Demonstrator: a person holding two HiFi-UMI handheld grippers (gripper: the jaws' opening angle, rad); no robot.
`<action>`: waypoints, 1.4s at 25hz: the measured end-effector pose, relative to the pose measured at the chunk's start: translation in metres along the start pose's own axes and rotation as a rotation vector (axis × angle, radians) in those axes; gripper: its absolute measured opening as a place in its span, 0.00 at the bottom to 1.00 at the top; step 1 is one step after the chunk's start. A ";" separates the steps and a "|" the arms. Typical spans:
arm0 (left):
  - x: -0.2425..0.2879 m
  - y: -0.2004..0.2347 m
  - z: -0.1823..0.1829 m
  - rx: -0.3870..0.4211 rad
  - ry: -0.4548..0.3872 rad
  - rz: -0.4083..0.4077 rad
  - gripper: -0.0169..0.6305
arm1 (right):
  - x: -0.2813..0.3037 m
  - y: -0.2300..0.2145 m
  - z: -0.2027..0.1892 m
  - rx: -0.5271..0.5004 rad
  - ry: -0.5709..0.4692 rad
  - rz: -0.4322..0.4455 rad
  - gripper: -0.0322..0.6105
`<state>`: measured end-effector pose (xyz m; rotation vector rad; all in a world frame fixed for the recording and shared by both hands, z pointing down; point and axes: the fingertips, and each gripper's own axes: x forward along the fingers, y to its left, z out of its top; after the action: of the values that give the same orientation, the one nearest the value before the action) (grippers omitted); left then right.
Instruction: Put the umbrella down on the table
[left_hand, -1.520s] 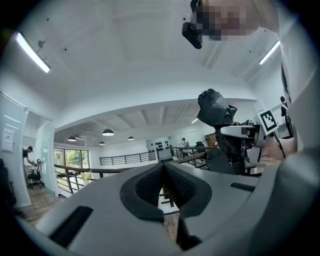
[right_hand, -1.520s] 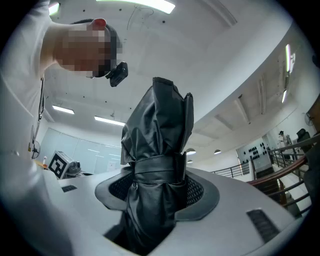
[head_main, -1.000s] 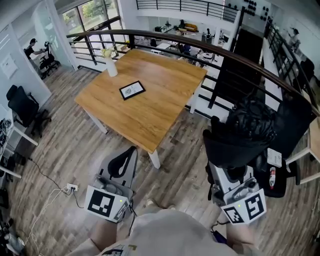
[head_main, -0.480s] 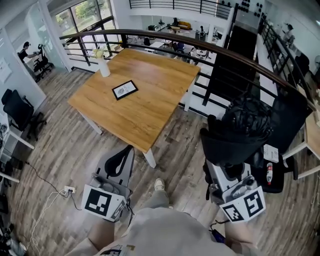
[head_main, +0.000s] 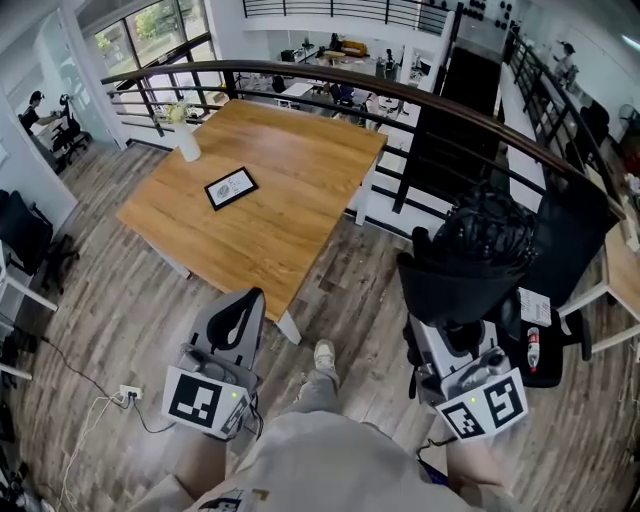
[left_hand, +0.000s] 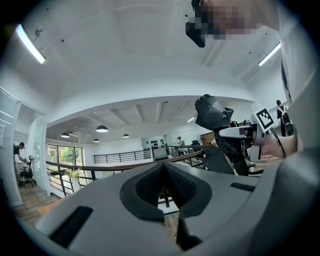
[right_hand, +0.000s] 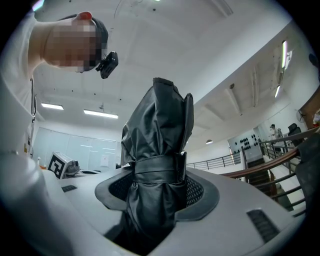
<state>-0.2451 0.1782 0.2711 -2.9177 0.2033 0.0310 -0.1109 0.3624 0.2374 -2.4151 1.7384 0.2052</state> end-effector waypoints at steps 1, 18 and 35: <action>0.009 0.002 -0.003 0.003 0.002 -0.006 0.05 | 0.007 -0.006 -0.003 -0.003 0.005 0.000 0.44; 0.197 0.122 -0.052 -0.036 0.046 -0.032 0.05 | 0.209 -0.110 -0.052 0.041 0.089 0.019 0.44; 0.252 0.313 -0.127 -0.113 0.104 0.249 0.05 | 0.465 -0.110 -0.118 0.129 0.199 0.273 0.43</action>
<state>-0.0383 -0.1861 0.3189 -2.9890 0.6000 -0.0723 0.1423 -0.0588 0.2634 -2.1657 2.0947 -0.1176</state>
